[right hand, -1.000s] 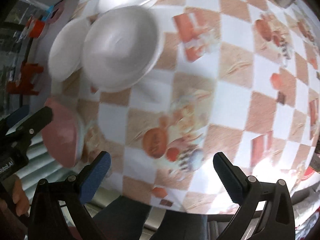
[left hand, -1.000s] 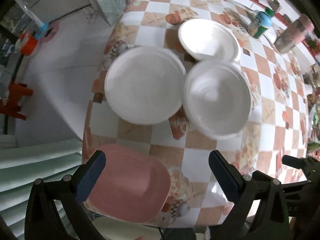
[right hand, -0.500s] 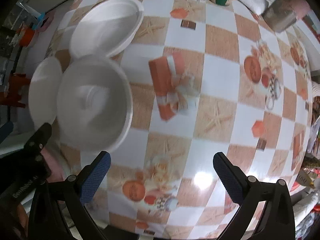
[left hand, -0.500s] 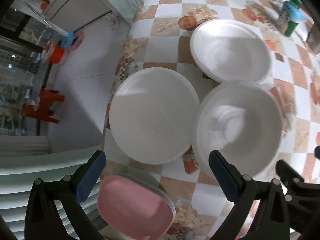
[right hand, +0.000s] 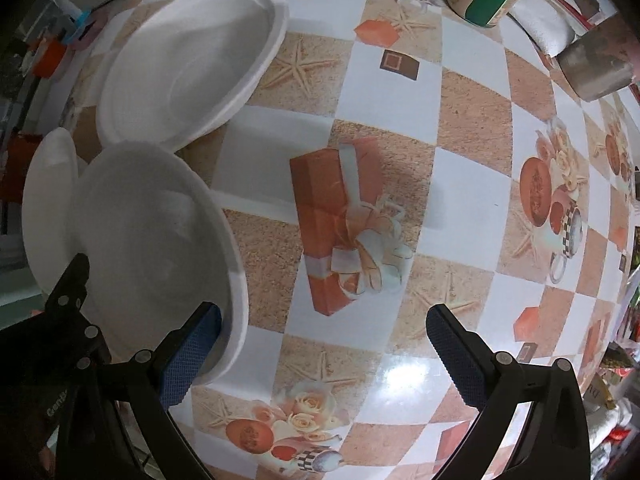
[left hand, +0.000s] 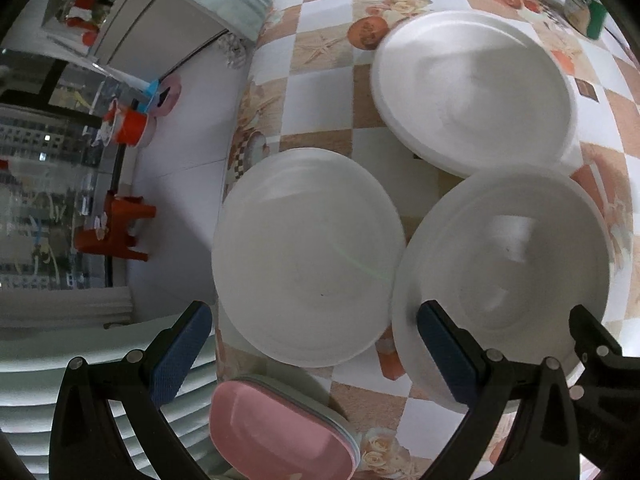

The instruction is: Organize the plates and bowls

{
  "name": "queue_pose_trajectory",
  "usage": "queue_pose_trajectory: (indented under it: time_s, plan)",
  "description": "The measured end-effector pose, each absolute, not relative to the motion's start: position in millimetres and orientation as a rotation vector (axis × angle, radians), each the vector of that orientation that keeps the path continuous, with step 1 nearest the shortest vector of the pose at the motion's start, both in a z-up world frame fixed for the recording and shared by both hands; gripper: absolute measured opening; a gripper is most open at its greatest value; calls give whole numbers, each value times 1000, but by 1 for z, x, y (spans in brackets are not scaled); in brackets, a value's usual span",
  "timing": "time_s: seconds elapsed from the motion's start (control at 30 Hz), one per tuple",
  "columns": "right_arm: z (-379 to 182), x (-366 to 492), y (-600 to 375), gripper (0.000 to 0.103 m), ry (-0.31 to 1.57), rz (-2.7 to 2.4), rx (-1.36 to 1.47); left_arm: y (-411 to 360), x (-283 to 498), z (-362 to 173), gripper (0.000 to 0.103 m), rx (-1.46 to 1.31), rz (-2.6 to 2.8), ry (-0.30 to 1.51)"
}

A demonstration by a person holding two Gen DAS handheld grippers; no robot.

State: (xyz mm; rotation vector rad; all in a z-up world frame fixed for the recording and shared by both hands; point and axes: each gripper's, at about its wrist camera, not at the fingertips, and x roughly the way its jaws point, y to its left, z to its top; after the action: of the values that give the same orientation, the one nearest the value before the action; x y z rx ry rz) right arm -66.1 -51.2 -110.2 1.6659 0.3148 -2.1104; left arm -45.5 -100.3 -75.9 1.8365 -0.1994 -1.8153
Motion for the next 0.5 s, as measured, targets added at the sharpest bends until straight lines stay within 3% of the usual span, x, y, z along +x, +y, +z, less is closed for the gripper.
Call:
queue_pose_trajectory:
  time_s: [0.5]
  plan:
    - [-136, -44, 26, 103, 355, -2113, 1727, -29, -36, -77, 103, 1921, -1919, -355]
